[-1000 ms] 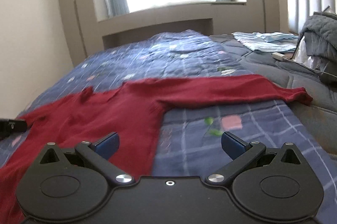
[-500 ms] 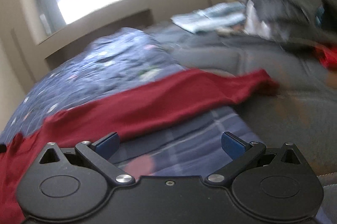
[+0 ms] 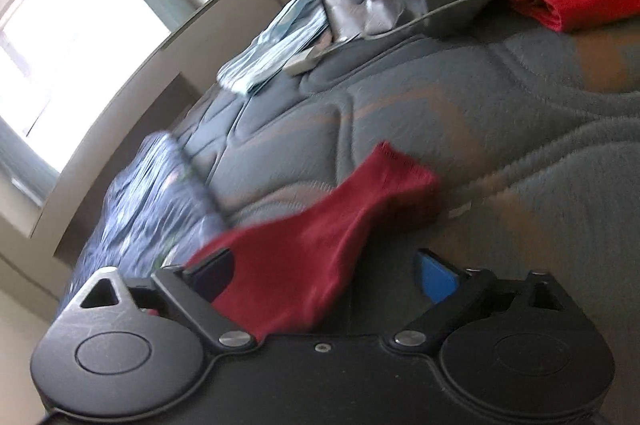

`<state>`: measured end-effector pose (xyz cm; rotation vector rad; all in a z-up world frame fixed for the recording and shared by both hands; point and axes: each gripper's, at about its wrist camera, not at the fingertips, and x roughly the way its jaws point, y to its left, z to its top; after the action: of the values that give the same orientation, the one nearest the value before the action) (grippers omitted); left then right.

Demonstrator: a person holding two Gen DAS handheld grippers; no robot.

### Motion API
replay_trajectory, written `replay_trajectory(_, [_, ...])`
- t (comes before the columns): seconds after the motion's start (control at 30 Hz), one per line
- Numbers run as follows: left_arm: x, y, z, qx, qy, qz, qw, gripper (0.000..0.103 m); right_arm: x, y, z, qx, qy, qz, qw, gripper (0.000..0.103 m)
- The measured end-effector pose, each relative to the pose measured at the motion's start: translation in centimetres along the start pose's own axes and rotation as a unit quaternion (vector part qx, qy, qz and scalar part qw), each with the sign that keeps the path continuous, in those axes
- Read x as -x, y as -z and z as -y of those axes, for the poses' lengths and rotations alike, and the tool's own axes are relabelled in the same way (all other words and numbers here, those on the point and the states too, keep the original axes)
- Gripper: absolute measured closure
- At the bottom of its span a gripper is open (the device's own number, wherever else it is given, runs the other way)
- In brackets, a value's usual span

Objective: Fold small clothes
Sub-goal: 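Grasp the cuff of the sleeve nearest the right tool with the right tool, then carry the held sleeve across the shirt body with the right tool and lower it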

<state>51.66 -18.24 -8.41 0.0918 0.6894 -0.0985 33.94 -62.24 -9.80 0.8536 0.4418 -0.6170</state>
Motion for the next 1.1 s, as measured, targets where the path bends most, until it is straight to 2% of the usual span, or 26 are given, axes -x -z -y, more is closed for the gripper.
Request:
replay_trajectory(0.03, [0.0,0.0,0.0,0.001,0.0,0.0,1.0,0.0,-0.4,-0.3,0.1,-0.003,0.016,0.003,1.0,0.027])
replay_trajectory(0.1, [0.1,-0.1,-0.1,0.003,-0.001,-0.003,1.0,0.0,-0.8,-0.6,0.2,-0.005,0.045,0.006,0.999,0.053])
replay_trajectory(0.13, [0.1,-0.3,-0.3,0.006,-0.005,-0.009,0.9999,0.0,-1.1,-0.7,0.1,-0.002,0.061,0.006,0.998,0.06])
replay_trajectory(0.2, [0.2,-0.8,-0.7,0.016,-0.005,-0.021,0.9996,0.0,-1.4,-0.8,-0.4,0.005,0.082,0.008,0.997,0.086])
replay_trajectory(0.3, [1.3,-1.8,-2.2,0.039,0.01,-0.027,0.9988,0.0,-0.8,-1.0,-1.9,0.029,0.074,0.018,0.997,0.097])
replay_trajectory(0.43, [3.5,-3.1,-4.3,0.063,0.031,-0.016,0.9974,0.0,2.1,-1.0,-6.7,0.094,0.031,0.066,0.993,0.097])
replay_trajectory(0.53, [5.5,-4.1,-6.5,0.087,0.041,-0.008,0.9953,0.0,4.9,-0.5,-11.8,0.154,-0.023,0.097,0.983,0.097])
replay_trajectory(0.67, [8.2,-5.0,-9.7,0.117,0.04,0.007,0.9923,0.0,8.2,1.7,-19.4,0.245,-0.111,0.119,0.956,0.097])
replay_trajectory(0.8, [10.4,-5.3,-13.4,0.14,0.022,0.026,0.9896,0.0,10.6,5.8,-26.6,0.328,-0.196,0.115,0.917,0.097])
replay_trajectory(0.97, [12.1,-5.0,-18.5,0.174,-0.005,0.037,0.984,0.0,12.1,13.9,-33.3,0.431,-0.263,0.094,0.858,0.098])
replay_trajectory(1.1, [12.5,-3.8,-21.8,0.19,-0.025,0.037,0.9808,0.0,11.7,21.3,-36.2,0.49,-0.292,0.047,0.82,0.097])
